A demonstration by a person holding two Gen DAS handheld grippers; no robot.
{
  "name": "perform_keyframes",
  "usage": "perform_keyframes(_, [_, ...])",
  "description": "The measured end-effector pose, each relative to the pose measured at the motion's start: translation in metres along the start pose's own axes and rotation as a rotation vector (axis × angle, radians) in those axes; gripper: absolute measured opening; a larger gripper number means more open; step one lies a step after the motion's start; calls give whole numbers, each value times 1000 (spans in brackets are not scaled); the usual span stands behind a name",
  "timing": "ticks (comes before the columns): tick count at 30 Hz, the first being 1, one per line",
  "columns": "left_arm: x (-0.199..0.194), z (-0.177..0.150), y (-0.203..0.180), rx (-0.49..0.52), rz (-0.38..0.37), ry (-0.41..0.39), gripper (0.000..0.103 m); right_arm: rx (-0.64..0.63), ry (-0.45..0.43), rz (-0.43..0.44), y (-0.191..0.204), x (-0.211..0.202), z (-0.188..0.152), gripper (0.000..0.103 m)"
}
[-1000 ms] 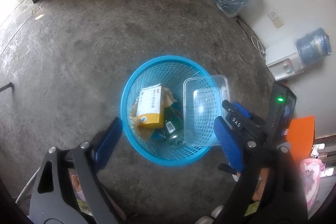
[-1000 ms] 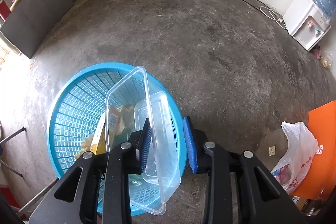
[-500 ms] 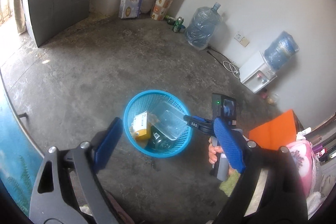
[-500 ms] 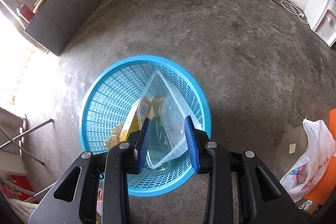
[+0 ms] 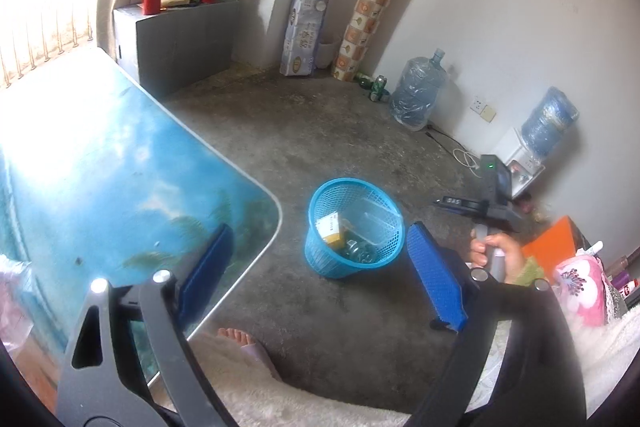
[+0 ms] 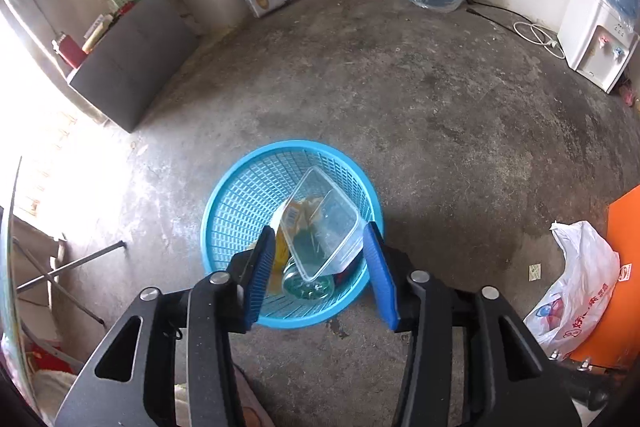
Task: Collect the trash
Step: 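Move both tools back over the table toward the plastic bags, then grasp the red-printed plastic bag with the left tool while the right tool grasps the clear bag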
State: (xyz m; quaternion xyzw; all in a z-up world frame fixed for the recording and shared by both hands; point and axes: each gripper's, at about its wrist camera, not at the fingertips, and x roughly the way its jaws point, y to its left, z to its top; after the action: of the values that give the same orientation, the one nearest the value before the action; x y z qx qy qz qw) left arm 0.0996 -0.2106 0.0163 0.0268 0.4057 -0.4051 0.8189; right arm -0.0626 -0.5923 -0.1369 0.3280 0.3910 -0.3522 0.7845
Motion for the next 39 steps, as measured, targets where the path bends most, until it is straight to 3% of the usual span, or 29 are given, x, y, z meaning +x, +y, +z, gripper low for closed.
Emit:
perform_keyframes(6, [-65, -43, 49, -115, 107, -55, 84, -136, -16, 95, 61, -63, -32, 67])
perform_keyframes(16, [-169, -92, 104, -214, 244, -261, 84, -535, -90, 272, 254, -139, -82, 93])
perform_keyframes(20, [-202, -111, 132, -294, 303, -323, 84, -682, -87, 320, 318, -154, -115, 95])
perform_keyframes(24, [-227, -128, 157, -372, 396, -369, 84, -750, -59, 365, 363, -166, -142, 96])
perform_keyframes(28, [-235, -143, 197, -503, 482, -348, 84, -828, -67, 301, 397, -171, -168, 96])
perform_keyframes(30, [-229, -150, 222, -590, 497, -294, 84, -860, -81, 274, 410, -171, -177, 96])
perform_keyframes(34, [-224, -169, 260, -758, 445, -287, 83, -917, -131, 232, 429, -174, -187, 96])
perform_keyframes(39, [-210, -170, 274, -781, 415, -252, 83, -938, -160, 222, 453, -178, -191, 96])
